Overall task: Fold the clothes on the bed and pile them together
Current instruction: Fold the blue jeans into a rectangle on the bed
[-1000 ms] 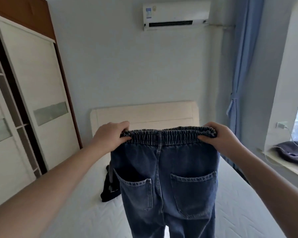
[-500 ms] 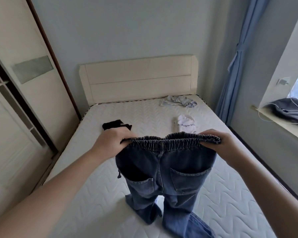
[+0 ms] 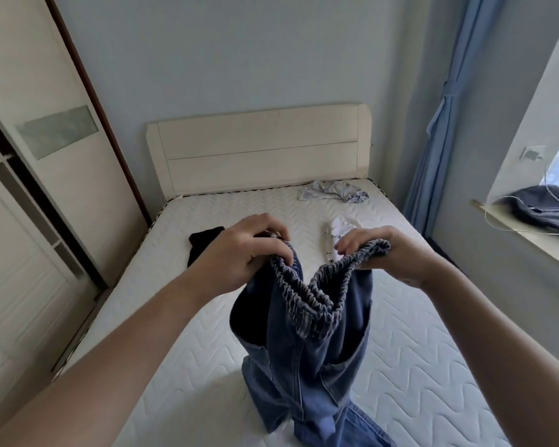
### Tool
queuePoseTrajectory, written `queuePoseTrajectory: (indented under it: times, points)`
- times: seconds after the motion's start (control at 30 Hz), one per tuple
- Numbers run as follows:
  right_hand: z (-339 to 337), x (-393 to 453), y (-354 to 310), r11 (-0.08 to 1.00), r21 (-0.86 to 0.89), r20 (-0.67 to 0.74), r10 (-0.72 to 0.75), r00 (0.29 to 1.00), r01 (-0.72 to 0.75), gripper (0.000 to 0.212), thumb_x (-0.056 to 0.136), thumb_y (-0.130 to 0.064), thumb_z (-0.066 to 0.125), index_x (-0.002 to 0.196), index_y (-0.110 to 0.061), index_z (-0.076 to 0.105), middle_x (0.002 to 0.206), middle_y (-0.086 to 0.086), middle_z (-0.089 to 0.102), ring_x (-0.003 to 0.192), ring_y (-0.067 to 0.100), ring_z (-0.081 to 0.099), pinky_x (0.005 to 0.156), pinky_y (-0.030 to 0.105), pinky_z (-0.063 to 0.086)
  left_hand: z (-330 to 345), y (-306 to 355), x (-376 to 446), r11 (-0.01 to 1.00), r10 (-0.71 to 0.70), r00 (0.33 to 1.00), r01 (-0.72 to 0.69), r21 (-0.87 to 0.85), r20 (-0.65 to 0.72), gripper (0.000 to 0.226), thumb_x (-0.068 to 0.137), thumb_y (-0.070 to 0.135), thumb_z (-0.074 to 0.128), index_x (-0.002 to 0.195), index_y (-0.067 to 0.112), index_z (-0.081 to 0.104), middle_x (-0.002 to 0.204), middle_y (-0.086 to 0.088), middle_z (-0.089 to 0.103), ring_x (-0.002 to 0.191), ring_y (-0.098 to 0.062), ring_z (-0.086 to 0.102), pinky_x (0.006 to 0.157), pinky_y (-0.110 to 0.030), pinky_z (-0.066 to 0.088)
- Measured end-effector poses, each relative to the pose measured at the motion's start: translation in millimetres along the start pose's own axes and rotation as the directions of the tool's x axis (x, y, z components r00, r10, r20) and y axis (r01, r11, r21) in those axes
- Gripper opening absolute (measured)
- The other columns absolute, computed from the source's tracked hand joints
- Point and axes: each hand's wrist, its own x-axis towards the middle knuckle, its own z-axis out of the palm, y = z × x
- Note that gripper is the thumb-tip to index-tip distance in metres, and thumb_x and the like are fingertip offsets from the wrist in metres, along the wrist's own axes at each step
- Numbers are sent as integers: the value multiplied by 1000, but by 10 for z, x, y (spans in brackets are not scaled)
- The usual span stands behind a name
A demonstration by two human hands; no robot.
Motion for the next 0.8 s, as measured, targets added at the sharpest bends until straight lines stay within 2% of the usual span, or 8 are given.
queuePoseTrajectory:
  times: [0.17, 0.3, 0.4, 0.5, 0.57, 0.63, 0.7, 0.8]
  points:
    - [92, 193, 42, 1000, 11, -20, 29, 999, -29, 36, 67, 4, 76, 82, -29, 77, 89, -12, 66, 89, 6, 63, 81, 18, 49, 171, 147, 216, 993, 15, 998, -8, -115, 66, 26, 94, 3, 50, 94, 13, 75, 109, -4, 57, 99, -14, 57, 87, -19, 40]
    - [185, 189, 218, 991, 132, -194, -4, 981, 30, 36, 67, -1, 80, 94, -22, 69, 84, -7, 70, 80, 8, 66, 73, 20, 52, 301, 176, 290, 990, -32, 998, 39, -135, 50, 23, 88, -5, 64, 98, 13, 75, 105, -2, 61, 97, -10, 58, 86, -18, 40]
    - [263, 154, 394, 974, 224, -290, 23, 957, 44, 27, 79, -4, 72, 102, -8, 59, 83, 1, 70, 76, 14, 66, 69, 25, 54, 426, 243, 294, 931, -288, 956, 264, -252, -63, 32, 77, 10, 80, 99, 25, 64, 97, 11, 64, 95, -7, 62, 84, -21, 44]
    - [290, 174, 480, 970, 241, -284, 39, 958, 32, 23, 89, 13, 53, 108, 0, 51, 89, 4, 71, 80, 13, 67, 75, 28, 54, 581, 306, 297, 806, -531, 831, 434, -402, -167, 52, 59, 27, 90, 97, 32, 55, 96, 11, 63, 96, -9, 62, 84, -16, 46]
    - [295, 187, 499, 959, 281, -271, 36, 962, 44, 31, 87, 25, 44, 106, 0, 45, 92, 2, 71, 83, 9, 68, 78, 26, 55, 675, 320, 298, 730, -602, 788, 478, -488, -130, 69, 55, 30, 92, 112, 28, 53, 109, 10, 61, 106, -5, 58, 89, -10, 42]
    - [299, 172, 497, 965, 256, -287, 22, 958, 54, 35, 84, 28, 45, 101, -3, 44, 95, 5, 64, 85, 4, 65, 80, 23, 54, 751, 340, 300, 650, -631, 775, 529, -545, -1, 91, 62, 43, 86, 138, 23, 41, 134, 7, 53, 123, 5, 48, 96, -7, 36]
    - [312, 149, 481, 981, 181, -309, -4, 951, 63, 30, 84, 21, 53, 95, -7, 44, 90, 3, 61, 81, 0, 64, 78, 18, 52, 824, 355, 285, 577, -611, 781, 551, -602, 129, 98, 73, 54, 70, 152, 20, 24, 152, 9, 36, 133, 15, 32, 102, -4, 29]
    - [357, 67, 418, 999, 11, -353, -28, 935, 34, 33, 75, -30, 79, 93, -16, 55, 88, -2, 58, 82, 4, 57, 81, 20, 46, 916, 357, 232, 547, -584, 786, 564, -618, 201, 64, 93, 40, 50, 151, 29, 24, 155, 10, 36, 141, 6, 29, 109, -11, 28]
